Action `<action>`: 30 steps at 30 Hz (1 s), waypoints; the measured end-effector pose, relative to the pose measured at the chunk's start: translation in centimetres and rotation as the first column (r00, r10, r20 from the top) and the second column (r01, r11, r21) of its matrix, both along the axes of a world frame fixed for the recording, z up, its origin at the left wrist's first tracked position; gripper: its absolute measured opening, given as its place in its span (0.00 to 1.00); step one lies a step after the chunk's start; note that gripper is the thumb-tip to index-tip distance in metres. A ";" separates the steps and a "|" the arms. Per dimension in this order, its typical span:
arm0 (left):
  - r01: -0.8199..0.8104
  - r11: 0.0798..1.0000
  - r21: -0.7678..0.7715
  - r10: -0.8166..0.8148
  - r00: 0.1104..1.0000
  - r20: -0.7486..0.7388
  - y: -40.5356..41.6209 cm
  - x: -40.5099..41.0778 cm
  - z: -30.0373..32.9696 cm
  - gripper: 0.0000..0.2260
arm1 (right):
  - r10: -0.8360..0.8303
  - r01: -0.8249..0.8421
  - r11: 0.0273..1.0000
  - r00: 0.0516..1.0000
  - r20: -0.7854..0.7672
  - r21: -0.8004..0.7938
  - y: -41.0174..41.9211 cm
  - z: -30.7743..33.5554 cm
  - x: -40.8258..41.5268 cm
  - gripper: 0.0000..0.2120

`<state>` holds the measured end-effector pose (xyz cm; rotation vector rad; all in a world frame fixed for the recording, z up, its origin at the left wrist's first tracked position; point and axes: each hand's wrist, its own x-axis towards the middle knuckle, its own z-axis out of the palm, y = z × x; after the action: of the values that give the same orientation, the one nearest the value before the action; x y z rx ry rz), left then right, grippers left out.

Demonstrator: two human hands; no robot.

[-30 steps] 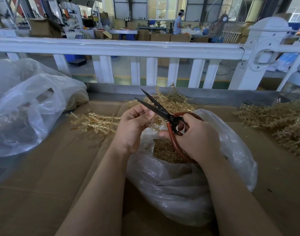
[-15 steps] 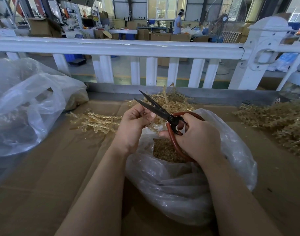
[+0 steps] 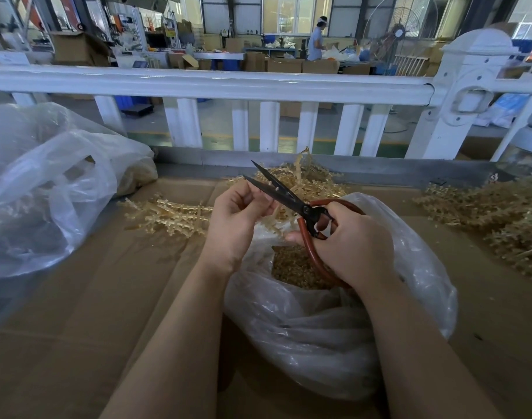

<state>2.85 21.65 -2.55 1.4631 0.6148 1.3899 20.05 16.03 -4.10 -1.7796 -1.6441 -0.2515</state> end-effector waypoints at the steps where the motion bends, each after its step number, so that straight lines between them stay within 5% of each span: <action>1: -0.004 1.000 -0.004 0.004 1.000 0.000 0.0 0.0 0.0 0.05 | -0.001 0.001 1.000 1.000 -0.003 0.011 0.0 0.0 -0.1 0.42; 19: -0.011 1.000 -0.022 0.012 1.000 0.006 -0.4 0.0 0.5 0.05 | 0.050 -0.050 0.999 0.998 -0.030 -0.001 -0.3 0.4 0.0 0.38; 30: -0.184 0.976 0.118 0.206 0.956 -0.207 -0.7 0.5 0.3 0.04 | 0.002 -0.001 1.000 1.000 -0.016 0.021 -0.5 0.4 -0.2 0.32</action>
<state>3.34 20.96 -2.22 1.6854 0.8612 1.4369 19.89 15.50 -3.69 -1.7602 -1.6255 -0.2523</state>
